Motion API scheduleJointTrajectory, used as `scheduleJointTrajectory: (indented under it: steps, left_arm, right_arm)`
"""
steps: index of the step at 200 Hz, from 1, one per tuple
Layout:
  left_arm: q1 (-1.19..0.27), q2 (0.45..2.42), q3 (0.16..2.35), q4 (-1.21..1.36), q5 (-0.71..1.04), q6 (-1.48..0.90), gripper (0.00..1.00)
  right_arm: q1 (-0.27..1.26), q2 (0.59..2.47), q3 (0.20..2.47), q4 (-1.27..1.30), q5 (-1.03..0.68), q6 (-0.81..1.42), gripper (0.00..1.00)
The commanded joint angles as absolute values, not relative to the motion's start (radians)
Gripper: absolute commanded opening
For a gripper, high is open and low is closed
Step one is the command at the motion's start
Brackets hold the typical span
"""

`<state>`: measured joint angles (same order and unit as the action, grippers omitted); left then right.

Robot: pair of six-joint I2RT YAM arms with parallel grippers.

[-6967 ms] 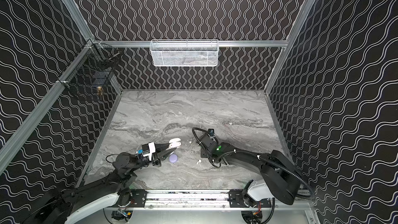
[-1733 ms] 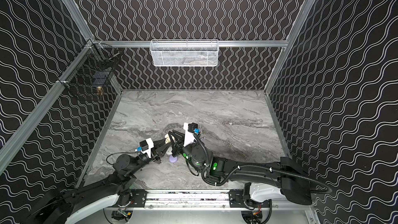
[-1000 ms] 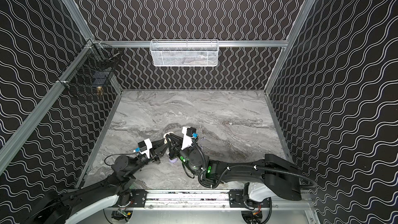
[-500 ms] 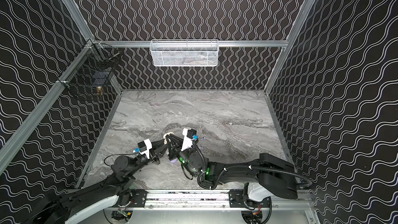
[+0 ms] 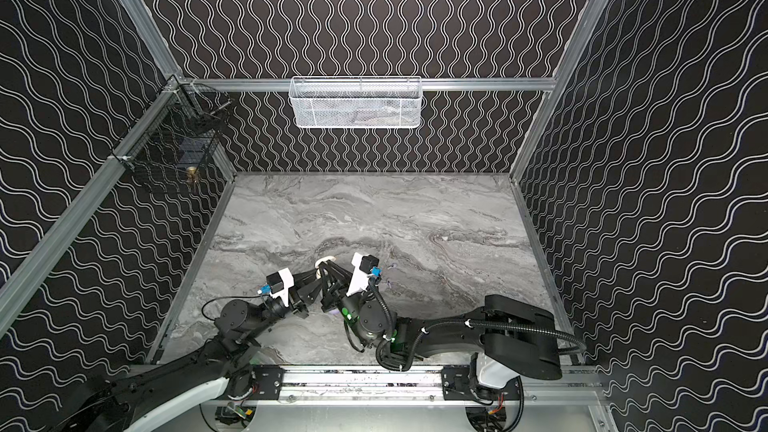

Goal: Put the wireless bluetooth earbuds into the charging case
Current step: 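Lower the cream earbud into the case held by the left gripper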

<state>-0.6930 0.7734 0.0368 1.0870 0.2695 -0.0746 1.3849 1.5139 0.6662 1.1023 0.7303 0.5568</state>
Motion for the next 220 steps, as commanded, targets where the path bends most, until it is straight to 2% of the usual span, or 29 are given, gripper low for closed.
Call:
scheduleJointTrajectory:
  steps: [1, 101, 134, 162, 180, 201, 220]
  left_arm:
    - [-0.692, 0.764, 0.042, 1.168, 0.278, -0.079, 0.0]
    - [-0.692, 0.789, 0.043, 1.21, 0.329, -0.067, 0.0]
    - [-0.693, 0.782, 0.039, 1.214, 0.336, -0.064, 0.0]
    - [-0.692, 0.771, 0.042, 1.198, 0.337, -0.058, 0.0]
    - [-0.692, 0.763, 0.04, 1.192, 0.334, -0.059, 0.0]
    - [-0.692, 0.77, 0.047, 1.187, 0.341, -0.057, 0.0]
    - [-0.692, 0.781, 0.041, 1.209, 0.341, -0.061, 0.0]
  right_arm:
    - [1.4, 1.501, 0.638, 1.022, 0.689, 0.569, 0.0]
    - [1.42, 1.464, 0.639, 0.862, 0.638, 0.511, 0.0]
    - [1.424, 1.442, 0.643, 0.834, 0.66, 0.504, 0.23]
    - [1.43, 1.401, 0.655, 0.773, 0.689, 0.503, 0.32]
    - [1.442, 1.362, 0.654, 0.746, 0.699, 0.493, 0.42]
    - [1.455, 1.31, 0.653, 0.704, 0.726, 0.487, 0.42]
    - [1.463, 1.253, 0.667, 0.629, 0.764, 0.492, 0.34]
